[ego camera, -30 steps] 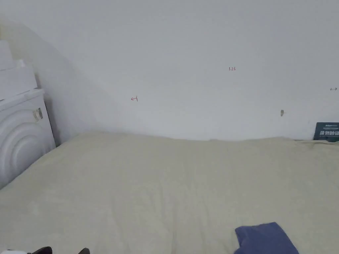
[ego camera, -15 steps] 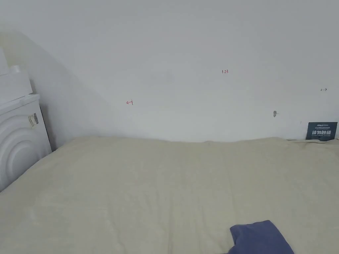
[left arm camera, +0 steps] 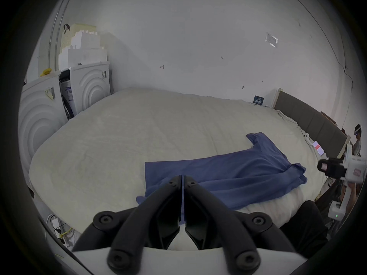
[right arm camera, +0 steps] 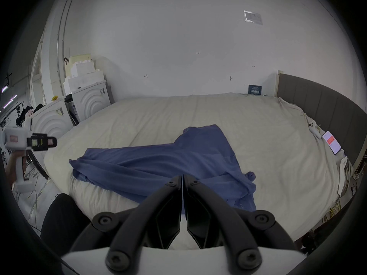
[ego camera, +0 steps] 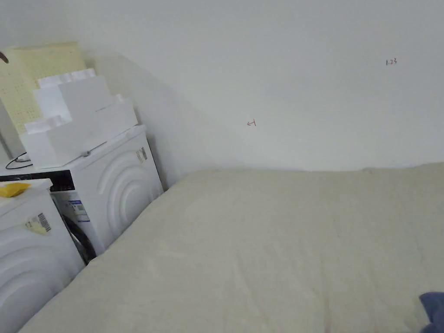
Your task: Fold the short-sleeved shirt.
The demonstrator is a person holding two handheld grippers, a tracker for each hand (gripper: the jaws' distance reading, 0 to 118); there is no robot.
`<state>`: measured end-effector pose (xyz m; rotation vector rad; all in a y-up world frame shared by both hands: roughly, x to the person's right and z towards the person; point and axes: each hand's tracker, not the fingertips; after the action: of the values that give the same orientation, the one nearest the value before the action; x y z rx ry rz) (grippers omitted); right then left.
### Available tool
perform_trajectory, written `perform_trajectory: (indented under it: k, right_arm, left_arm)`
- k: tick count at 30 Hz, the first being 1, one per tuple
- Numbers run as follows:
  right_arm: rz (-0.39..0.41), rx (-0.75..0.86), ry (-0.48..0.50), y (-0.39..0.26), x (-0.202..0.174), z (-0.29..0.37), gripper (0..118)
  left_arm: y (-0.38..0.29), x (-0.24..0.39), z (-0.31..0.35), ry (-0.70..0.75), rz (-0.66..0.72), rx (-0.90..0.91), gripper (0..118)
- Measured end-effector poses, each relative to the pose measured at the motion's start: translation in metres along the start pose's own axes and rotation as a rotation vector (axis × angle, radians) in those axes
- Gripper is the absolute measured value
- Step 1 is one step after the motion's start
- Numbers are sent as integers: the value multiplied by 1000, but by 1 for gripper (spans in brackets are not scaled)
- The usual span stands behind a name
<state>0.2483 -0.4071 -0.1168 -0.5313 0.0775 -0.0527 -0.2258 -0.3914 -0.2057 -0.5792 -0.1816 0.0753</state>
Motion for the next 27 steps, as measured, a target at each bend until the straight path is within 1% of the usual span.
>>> perform_trajectory:
  k: [4, 5, 6, 7, 8, 9, 11, 13, 14, 19, 20, 22, 23, 25, 27]
  right_arm:
    - [-7, -18, 4, -6, 3, -2, 2]
    - [-8, -25, 6, -6, 3, -3, 2]
    - [-9, -33, 8, -7, 4, -4, 2]
    - [-10, -41, 10, -8, 6, -5, 2]
    - [-9, -51, 11, -8, 7, -7, 2]
    - [-7, -58, 7, -8, 7, -8, 2]
    - [0, -65, 0, -9, 9, -8, 2]
    - [7, -72, -14, -9, 12, -8, 2]
    - [9, -79, -23, -10, 14, -8, 2]
    - [5, -137, -69, -15, 25, -15, 2]
    - [0, -142, -73, -16, 27, -16, 2]
    - [-14, -152, -72, -18, 30, -19, 2]
    - [-22, -160, -69, -19, 31, -22, 2]
    - [-22, -166, -70, -20, 32, -27, 2]
    - [-16, -176, -68, -17, 32, -33, 2]
  left_arm:
    - [11, -12, -33, -4, 5, -36, 6]
    - [12, -16, -46, 0, 8, -44, 13]
    - [11, -19, -59, 24, 17, -50, 27]
    - [12, -24, -73, 50, 27, -65, 59]
    - [13, -31, -91, 57, 31, -97, 79]
    - [15, -37, -110, 77, 27, -133, 88]
    - [18, -45, -144, 109, 46, -215, 88]
    - [20, -54, -172, 84, 94, -245, 88]
    - [20, -55, -184, 96, 122, -275, 88]
    - [8, -60, -224, 122, 135, -367, 87]
    - [6, -55, -224, 134, 101, -354, 82]
    - [6, -44, -218, 179, 29, -338, 77]
    - [6, -38, -215, 183, -6, -328, 77]
    - [4, -30, -213, 159, -57, -326, 57]
    - [1, -31, -214, 165, -87, -327, 44]
